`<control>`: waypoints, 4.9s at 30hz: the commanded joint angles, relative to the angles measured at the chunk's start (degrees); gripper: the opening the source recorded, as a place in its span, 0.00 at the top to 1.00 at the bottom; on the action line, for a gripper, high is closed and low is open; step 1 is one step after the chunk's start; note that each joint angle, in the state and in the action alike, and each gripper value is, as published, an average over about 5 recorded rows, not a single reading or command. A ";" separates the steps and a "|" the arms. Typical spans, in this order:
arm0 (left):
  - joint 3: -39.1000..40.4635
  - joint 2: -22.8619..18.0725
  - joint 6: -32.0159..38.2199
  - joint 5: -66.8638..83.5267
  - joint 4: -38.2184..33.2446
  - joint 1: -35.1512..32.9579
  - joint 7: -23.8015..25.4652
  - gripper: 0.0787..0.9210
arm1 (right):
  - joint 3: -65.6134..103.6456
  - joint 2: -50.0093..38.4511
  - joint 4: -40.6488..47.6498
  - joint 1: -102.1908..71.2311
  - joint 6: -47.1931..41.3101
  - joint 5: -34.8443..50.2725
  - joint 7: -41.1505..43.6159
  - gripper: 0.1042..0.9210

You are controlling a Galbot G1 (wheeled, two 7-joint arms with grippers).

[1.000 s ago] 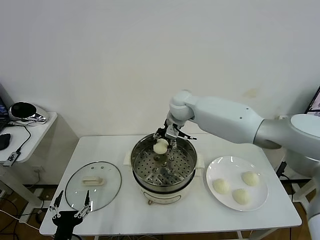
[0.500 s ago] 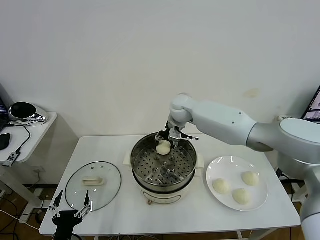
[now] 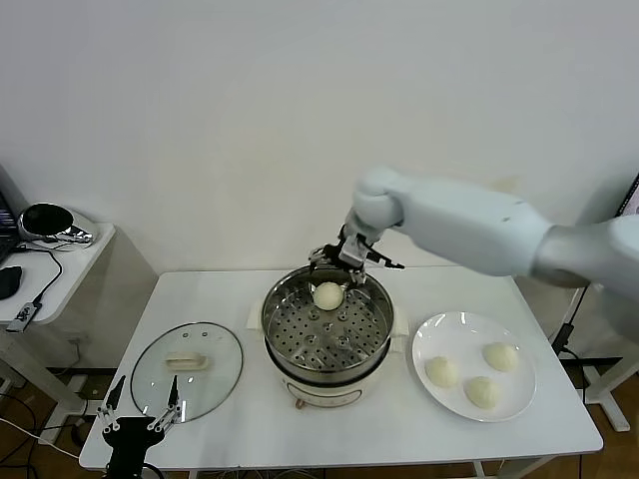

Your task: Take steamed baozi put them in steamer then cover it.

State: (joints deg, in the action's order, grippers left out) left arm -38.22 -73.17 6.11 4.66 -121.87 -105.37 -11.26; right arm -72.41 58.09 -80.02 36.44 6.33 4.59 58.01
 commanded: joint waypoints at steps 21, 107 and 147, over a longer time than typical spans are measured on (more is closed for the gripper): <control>0.40 1.31 -0.23 -0.31 -0.75 0.61 0.38 0.12 | 24.44 -41.92 -21.57 -37.31 -28.39 -5.00 2.59 0.12; -0.38 -0.75 0.29 -0.16 -2.37 0.25 0.27 0.12 | -1.85 11.00 -3.06 -0.21 -41.73 27.16 -4.17 0.45; -0.01 -0.60 1.10 -0.09 -2.01 0.89 0.15 0.12 | -3.17 3.25 -3.70 6.54 -46.99 27.20 -2.58 0.12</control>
State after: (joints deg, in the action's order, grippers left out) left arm -38.50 -73.92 7.32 4.61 -123.78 -104.60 -11.18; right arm -73.54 72.48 -76.10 32.85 -40.37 30.32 53.25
